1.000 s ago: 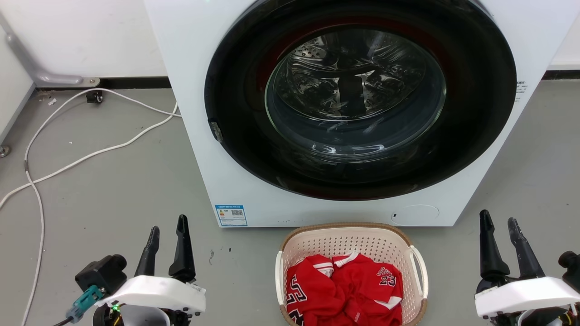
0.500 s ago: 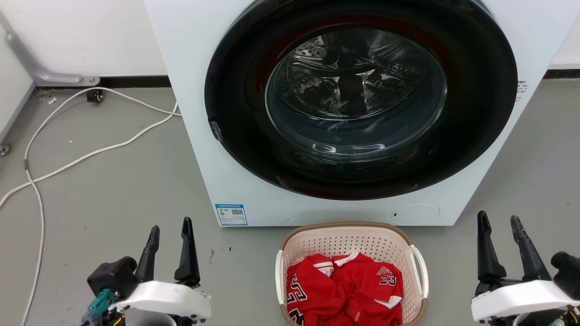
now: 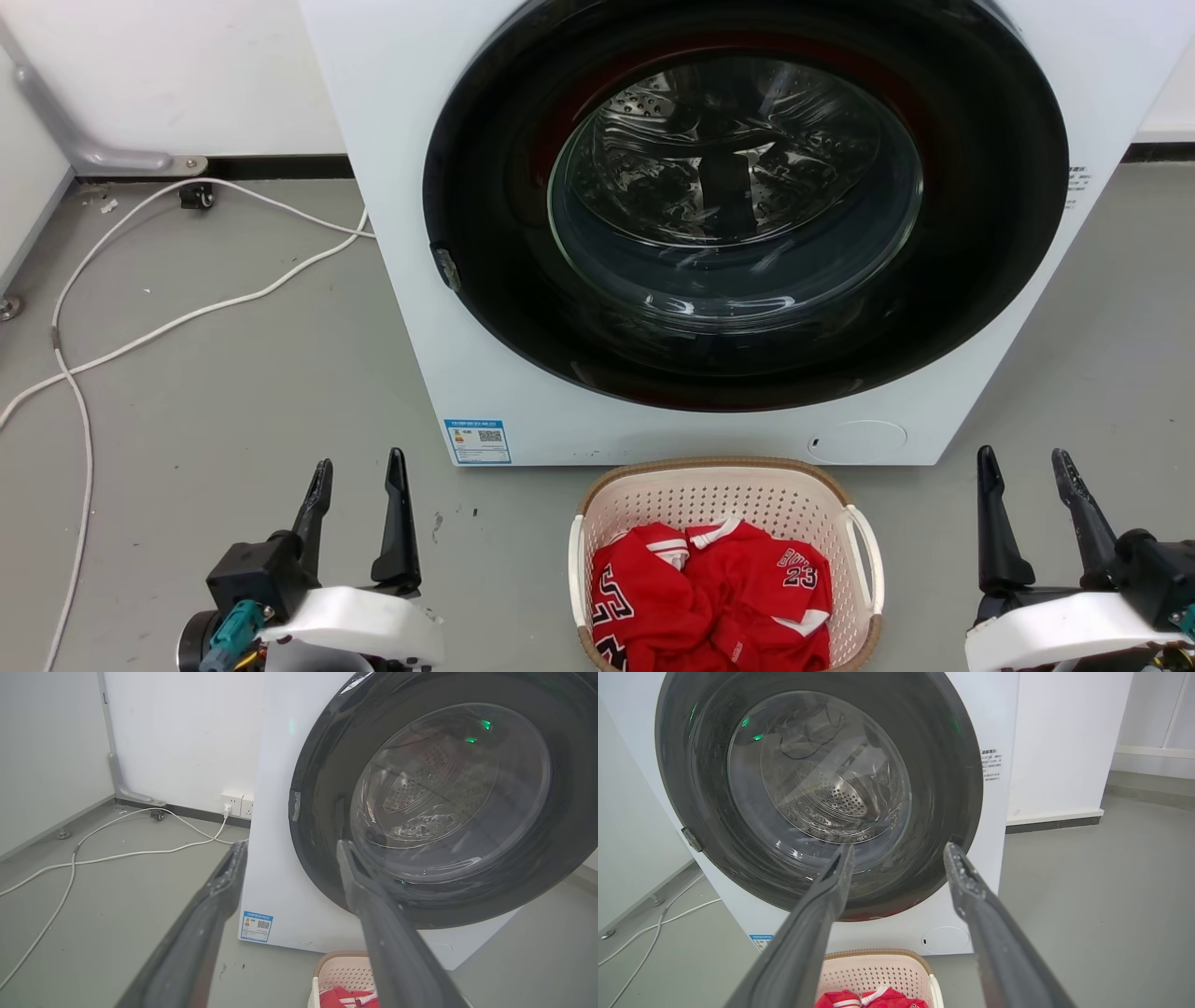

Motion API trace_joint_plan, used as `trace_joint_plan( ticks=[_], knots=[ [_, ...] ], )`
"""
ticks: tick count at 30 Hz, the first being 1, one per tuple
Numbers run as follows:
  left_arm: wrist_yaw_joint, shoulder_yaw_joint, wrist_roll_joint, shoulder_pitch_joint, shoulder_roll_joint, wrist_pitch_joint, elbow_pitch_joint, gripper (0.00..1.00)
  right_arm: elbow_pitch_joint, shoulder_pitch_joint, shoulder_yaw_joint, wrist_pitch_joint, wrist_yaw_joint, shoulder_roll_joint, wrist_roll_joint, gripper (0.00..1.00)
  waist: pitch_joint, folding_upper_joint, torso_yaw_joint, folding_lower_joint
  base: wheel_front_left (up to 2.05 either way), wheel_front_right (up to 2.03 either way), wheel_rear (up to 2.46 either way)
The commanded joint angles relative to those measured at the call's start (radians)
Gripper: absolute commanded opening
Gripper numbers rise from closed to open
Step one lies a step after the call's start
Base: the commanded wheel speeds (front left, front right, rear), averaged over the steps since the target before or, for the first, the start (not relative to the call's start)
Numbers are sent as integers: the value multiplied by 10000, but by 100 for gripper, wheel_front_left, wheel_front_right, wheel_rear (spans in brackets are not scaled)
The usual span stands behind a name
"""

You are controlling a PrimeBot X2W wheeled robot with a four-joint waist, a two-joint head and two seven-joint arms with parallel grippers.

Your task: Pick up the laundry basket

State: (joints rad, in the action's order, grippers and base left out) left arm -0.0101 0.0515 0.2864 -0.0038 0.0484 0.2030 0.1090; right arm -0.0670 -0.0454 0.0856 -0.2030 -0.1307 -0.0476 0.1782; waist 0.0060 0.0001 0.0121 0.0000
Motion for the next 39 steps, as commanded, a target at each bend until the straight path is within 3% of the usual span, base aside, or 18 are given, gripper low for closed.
trace_joint_plan(
  ticks=[1,29,39],
  knots=[
    [-47,6,-226,69,26,93,-52,100,92,-76,-11,-101,0,-38,-252,100,0,-1,4,0,0,0,0],
    [-167,178,-1991,273,30,626,95,100,161,-327,-24,-631,1,-43,-2237,100,32,-1,56,0,0,0,0],
    [-96,145,-1871,292,28,628,173,100,76,-318,-28,-625,1,-41,-2069,100,25,-1,63,0,0,0,0]
  ],
)
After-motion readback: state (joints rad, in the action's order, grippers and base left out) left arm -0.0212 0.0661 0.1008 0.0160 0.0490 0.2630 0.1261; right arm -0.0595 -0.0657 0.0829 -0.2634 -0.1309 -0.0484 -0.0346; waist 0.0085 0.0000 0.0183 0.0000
